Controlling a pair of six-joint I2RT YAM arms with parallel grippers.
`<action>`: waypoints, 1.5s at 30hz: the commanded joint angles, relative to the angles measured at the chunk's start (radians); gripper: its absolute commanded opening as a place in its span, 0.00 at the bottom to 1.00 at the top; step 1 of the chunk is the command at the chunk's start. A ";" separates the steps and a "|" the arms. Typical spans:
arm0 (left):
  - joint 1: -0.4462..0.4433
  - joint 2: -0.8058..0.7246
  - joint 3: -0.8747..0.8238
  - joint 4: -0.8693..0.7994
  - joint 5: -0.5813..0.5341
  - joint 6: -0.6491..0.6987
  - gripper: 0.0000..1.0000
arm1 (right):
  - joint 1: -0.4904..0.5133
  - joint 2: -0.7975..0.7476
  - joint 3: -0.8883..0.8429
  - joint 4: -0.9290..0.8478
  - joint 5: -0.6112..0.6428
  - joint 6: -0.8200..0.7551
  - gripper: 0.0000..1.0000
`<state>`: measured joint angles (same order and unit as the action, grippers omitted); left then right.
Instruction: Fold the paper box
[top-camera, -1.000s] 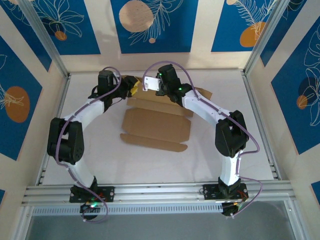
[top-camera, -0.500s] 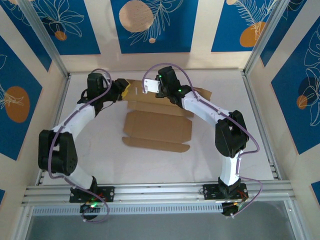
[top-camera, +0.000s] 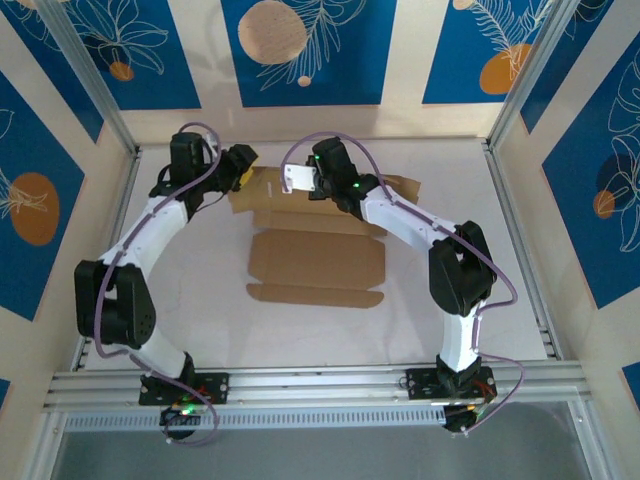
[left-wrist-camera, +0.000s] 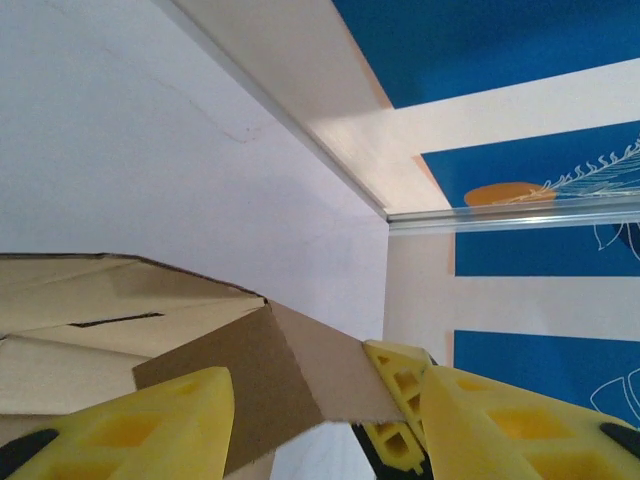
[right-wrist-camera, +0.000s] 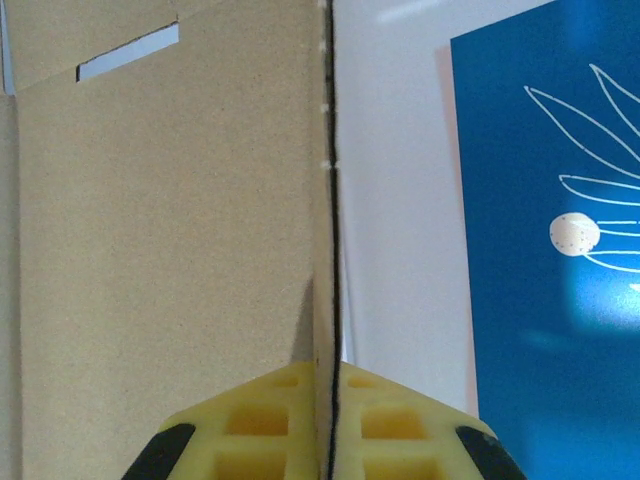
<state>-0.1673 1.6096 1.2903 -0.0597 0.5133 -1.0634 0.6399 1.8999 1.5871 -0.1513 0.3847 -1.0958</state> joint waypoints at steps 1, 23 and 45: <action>-0.043 0.047 0.035 0.016 0.042 -0.024 0.53 | 0.014 -0.031 0.004 0.033 -0.017 -0.013 0.00; -0.074 0.110 -0.044 -0.005 -0.055 0.024 0.38 | 0.048 -0.026 -0.019 0.030 -0.030 0.029 0.38; -0.073 0.107 -0.118 0.119 -0.088 -0.005 0.23 | 0.038 -0.230 0.038 -0.137 -0.271 0.750 0.52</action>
<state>-0.2424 1.7126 1.1900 0.0135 0.4431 -1.0672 0.6804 1.7279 1.5703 -0.2768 0.1722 -0.7036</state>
